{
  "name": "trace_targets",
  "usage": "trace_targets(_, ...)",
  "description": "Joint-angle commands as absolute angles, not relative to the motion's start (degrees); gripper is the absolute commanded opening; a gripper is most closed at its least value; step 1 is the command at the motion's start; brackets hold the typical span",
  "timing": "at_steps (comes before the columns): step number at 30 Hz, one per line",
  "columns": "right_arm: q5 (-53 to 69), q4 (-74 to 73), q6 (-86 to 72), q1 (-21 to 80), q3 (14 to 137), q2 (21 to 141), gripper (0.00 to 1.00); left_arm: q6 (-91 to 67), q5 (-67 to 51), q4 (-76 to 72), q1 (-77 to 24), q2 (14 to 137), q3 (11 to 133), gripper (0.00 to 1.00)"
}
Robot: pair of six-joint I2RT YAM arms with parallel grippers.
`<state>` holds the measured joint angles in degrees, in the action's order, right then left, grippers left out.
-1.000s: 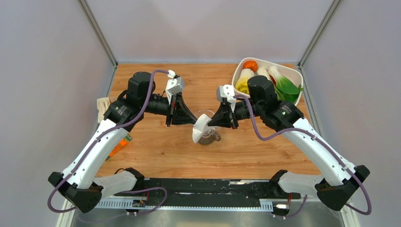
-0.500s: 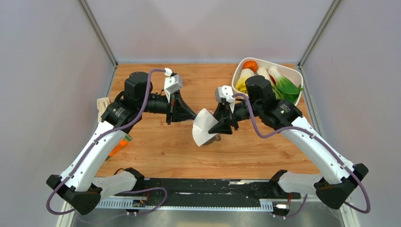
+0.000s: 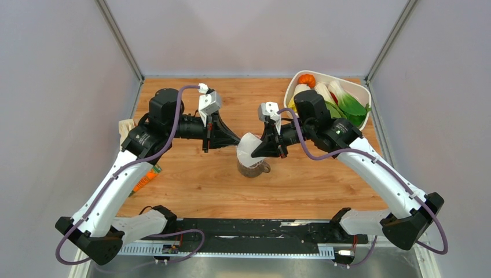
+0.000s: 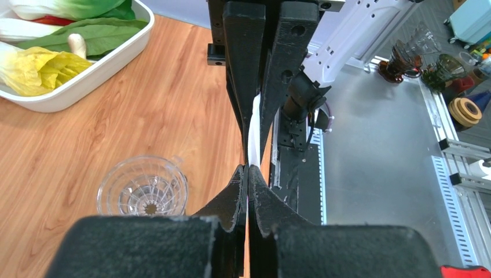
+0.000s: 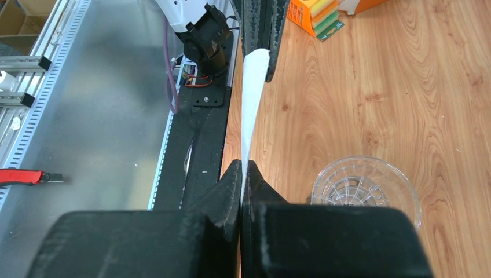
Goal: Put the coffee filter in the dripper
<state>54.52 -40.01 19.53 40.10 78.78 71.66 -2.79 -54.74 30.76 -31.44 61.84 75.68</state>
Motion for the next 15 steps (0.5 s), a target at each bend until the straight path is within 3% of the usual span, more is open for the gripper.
trace_targets(1,56.5,-38.0,19.8,40.4,80.9,71.7,0.0,0.0,-57.0,31.5,-31.7,60.7,76.4,0.0)
trace_targets(7,58.4,-37.9,19.9,40.4,81.8,72.6,0.0,2.3,-56.9,33.6,-32.6,62.3,78.3,0.27)
trace_targets(15,59.1,-38.0,20.0,40.5,80.9,72.6,0.0,0.8,-56.5,31.3,-33.1,63.0,78.3,0.43)
